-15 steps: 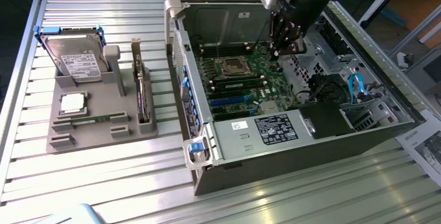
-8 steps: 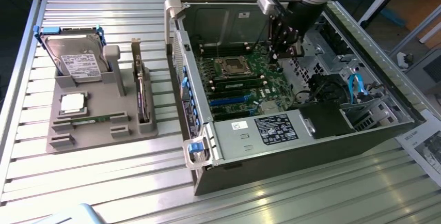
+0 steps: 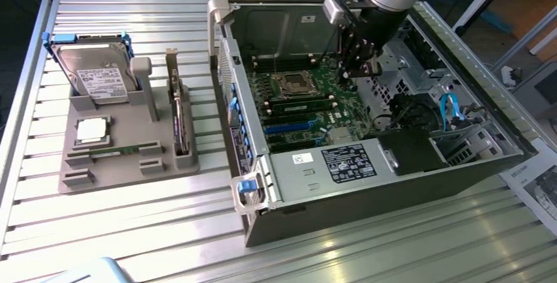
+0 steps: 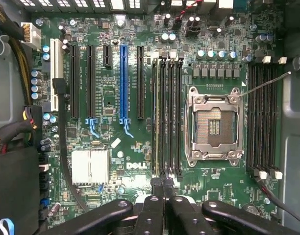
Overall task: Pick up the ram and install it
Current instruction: 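Press down the ram until it locks into place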
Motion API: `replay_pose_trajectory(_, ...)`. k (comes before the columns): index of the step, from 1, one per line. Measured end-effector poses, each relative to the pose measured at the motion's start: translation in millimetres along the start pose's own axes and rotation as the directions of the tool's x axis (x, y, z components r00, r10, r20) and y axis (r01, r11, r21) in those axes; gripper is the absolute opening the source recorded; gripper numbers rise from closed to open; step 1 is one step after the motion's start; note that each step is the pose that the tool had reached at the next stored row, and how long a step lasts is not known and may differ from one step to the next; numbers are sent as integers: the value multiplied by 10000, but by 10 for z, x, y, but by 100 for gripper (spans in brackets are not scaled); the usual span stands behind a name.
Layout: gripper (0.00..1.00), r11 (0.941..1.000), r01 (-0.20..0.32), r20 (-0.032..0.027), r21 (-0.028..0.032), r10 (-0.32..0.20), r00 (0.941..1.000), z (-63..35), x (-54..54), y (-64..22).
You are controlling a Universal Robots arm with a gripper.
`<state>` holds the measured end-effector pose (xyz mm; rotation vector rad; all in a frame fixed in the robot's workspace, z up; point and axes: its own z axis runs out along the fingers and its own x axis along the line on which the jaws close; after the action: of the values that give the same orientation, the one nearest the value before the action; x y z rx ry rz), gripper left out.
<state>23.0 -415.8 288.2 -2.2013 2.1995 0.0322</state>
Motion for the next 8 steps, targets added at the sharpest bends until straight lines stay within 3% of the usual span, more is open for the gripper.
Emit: replay_pose_trajectory(8, 10, 10000, -1, 14, 0, 1, 10000, 70, 5, -1)
